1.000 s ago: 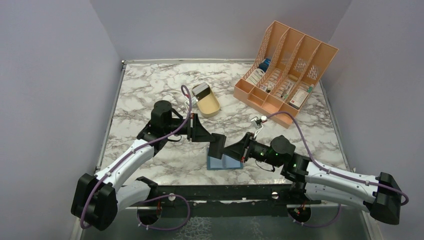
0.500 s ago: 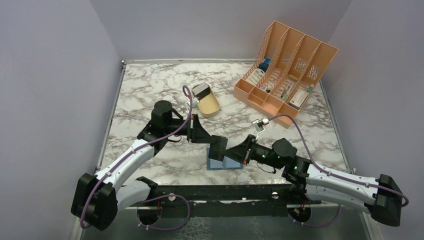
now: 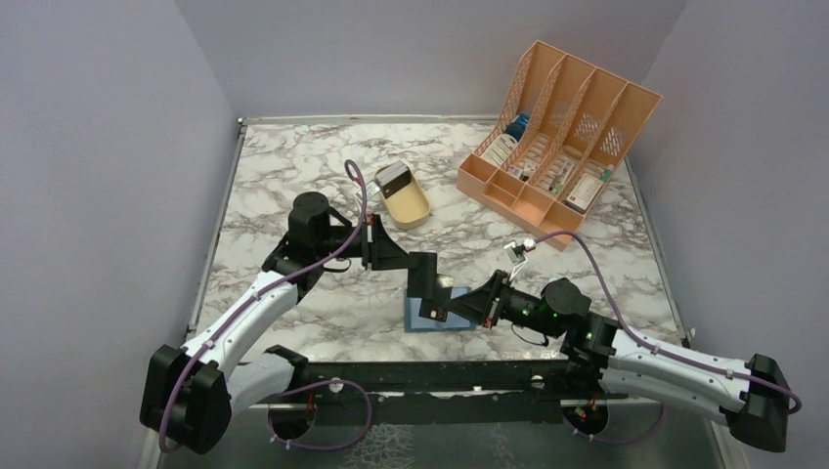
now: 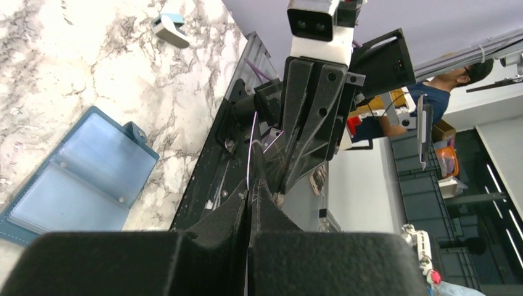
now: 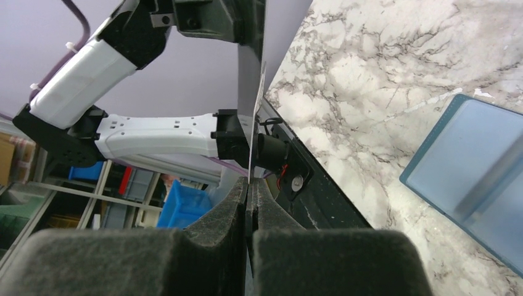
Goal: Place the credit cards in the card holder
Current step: Adjust the card holder at the center of the board.
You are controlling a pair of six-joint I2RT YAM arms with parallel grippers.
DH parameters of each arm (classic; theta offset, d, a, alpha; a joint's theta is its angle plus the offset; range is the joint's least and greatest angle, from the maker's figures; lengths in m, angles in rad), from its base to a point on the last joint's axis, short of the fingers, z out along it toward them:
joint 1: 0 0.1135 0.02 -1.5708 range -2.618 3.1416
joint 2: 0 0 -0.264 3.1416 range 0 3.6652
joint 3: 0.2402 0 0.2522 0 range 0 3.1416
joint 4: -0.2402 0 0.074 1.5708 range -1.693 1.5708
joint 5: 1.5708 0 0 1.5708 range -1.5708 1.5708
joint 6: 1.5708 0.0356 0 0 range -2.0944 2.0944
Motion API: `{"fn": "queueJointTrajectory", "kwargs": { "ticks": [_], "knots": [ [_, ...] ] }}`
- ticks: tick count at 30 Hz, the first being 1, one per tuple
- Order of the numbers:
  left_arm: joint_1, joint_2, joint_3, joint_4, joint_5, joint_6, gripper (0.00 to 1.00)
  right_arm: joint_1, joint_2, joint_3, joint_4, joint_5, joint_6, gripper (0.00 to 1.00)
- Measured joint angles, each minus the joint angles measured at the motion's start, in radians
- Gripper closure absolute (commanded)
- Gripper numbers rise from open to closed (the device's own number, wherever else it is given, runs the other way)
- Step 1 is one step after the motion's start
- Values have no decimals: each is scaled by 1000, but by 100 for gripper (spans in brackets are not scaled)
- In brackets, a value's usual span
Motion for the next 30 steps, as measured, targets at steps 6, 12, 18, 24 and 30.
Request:
{"fn": "queueJointTrajectory", "kwargs": {
  "ticks": [6, 12, 18, 24, 30],
  "knots": [
    [2, -17, 60, -140, -70, 99, 100, 2, -12, 47, -159, 74, -6, 99],
    [3, -18, 92, -341, -203, 236, 100, 2, 52, 156, -365, 201, -32, 99],
    [3, 9, 92, -427, -258, 285, 100, 2, 146, 183, -495, 265, -60, 99],
    [3, 53, 61, -425, -274, 297, 100, 2, 310, 256, -557, 268, -110, 99],
    [-16, 109, -21, -370, -280, 245, 100, -3, 424, 305, -598, 280, -140, 99]
  ]
}}
